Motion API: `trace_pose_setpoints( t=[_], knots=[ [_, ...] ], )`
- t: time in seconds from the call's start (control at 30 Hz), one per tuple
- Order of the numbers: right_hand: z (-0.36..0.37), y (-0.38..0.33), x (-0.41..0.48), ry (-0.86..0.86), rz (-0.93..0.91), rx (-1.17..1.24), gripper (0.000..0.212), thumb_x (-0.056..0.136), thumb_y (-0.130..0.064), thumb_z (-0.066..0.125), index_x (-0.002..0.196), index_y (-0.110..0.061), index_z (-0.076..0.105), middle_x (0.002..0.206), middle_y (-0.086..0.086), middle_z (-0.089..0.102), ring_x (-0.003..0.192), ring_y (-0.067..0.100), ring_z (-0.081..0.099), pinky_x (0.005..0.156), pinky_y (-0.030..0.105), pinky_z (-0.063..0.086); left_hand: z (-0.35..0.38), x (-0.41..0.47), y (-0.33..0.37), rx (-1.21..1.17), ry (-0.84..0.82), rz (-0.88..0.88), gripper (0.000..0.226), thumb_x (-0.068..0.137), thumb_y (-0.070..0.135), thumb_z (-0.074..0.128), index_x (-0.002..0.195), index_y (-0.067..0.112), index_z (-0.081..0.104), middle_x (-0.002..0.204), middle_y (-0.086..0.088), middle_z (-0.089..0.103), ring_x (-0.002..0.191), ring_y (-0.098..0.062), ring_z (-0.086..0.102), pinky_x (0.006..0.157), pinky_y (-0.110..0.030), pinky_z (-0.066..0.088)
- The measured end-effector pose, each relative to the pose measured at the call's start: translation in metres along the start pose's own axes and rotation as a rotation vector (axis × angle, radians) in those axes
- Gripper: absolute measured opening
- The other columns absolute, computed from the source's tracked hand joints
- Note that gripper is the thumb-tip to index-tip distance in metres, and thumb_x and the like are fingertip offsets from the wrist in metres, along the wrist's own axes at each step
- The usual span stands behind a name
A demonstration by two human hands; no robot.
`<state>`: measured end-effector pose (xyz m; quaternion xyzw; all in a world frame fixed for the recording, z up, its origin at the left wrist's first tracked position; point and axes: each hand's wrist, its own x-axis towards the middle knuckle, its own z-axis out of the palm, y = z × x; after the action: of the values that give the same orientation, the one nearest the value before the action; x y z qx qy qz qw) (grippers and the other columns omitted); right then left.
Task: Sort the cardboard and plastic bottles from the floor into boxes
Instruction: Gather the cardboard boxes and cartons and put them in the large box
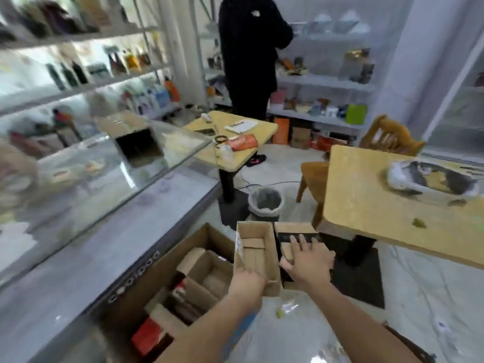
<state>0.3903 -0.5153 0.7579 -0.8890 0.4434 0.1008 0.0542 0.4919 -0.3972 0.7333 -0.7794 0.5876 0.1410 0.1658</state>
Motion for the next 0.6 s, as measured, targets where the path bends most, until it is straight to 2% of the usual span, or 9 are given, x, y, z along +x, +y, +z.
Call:
trace_pose_setpoints(
  t=[0.1, 0.27, 0.33, 0.47, 0.6],
  knots=[
    [0.008, -0.077, 0.009, -0.002, -0.208, 0.001, 0.069, 0.093, -0.059, 0.028, 0.152, -0.027, 0.014, 0.159, -0.001, 0.017, 0.146, 0.027, 0.015, 0.114, 0.045, 0.019, 0.027, -0.036, -0.057, -0.099, -0.002, -0.166, 0.027, 0.091, 0.004, 0.048, 0.114, 0.010, 0.062, 0.115, -0.012, 0.063, 0.109, -0.031, 0.057, 0.095, -0.040, 0.042],
    [0.024, -0.162, 0.015, -0.033, -0.446, -0.052, 0.069, 0.094, -0.057, 0.026, 0.153, -0.024, 0.013, 0.160, 0.002, 0.014, 0.147, 0.028, 0.012, 0.117, 0.042, 0.015, 0.070, -0.079, -0.120, -0.236, -0.016, -0.376, 0.032, 0.091, 0.004, 0.049, 0.119, 0.013, 0.062, 0.116, -0.011, 0.064, 0.110, -0.032, 0.058, 0.096, -0.040, 0.043],
    [0.032, -0.178, 0.021, -0.052, -0.491, -0.070, 0.069, 0.094, -0.057, 0.027, 0.153, -0.023, 0.014, 0.160, 0.003, 0.015, 0.146, 0.028, 0.012, 0.116, 0.044, 0.015, 0.085, -0.088, -0.135, -0.278, -0.055, -0.433, 0.034, 0.090, 0.003, 0.051, 0.121, 0.014, 0.061, 0.117, -0.010, 0.064, 0.111, -0.031, 0.058, 0.097, -0.039, 0.043],
    [0.047, -0.196, 0.048, -0.141, -0.516, -0.110, 0.072, 0.090, -0.064, 0.024, 0.152, -0.029, 0.012, 0.160, -0.001, 0.014, 0.147, 0.029, 0.011, 0.113, 0.056, 0.019, 0.103, -0.087, -0.149, -0.376, -0.112, -0.522, 0.031, 0.087, 0.008, 0.058, 0.118, 0.015, 0.060, 0.114, -0.009, 0.065, 0.108, -0.029, 0.060, 0.094, -0.038, 0.049],
    [0.048, -0.208, 0.092, -0.143, -0.627, -0.161, 0.072, 0.090, -0.064, 0.023, 0.152, -0.029, 0.009, 0.161, -0.001, 0.011, 0.147, 0.028, 0.009, 0.114, 0.056, 0.019, 0.107, -0.062, -0.156, -0.460, -0.143, -0.617, 0.031, 0.089, 0.003, 0.053, 0.117, 0.013, 0.062, 0.115, -0.009, 0.065, 0.108, -0.029, 0.061, 0.094, -0.039, 0.050]
  ],
)
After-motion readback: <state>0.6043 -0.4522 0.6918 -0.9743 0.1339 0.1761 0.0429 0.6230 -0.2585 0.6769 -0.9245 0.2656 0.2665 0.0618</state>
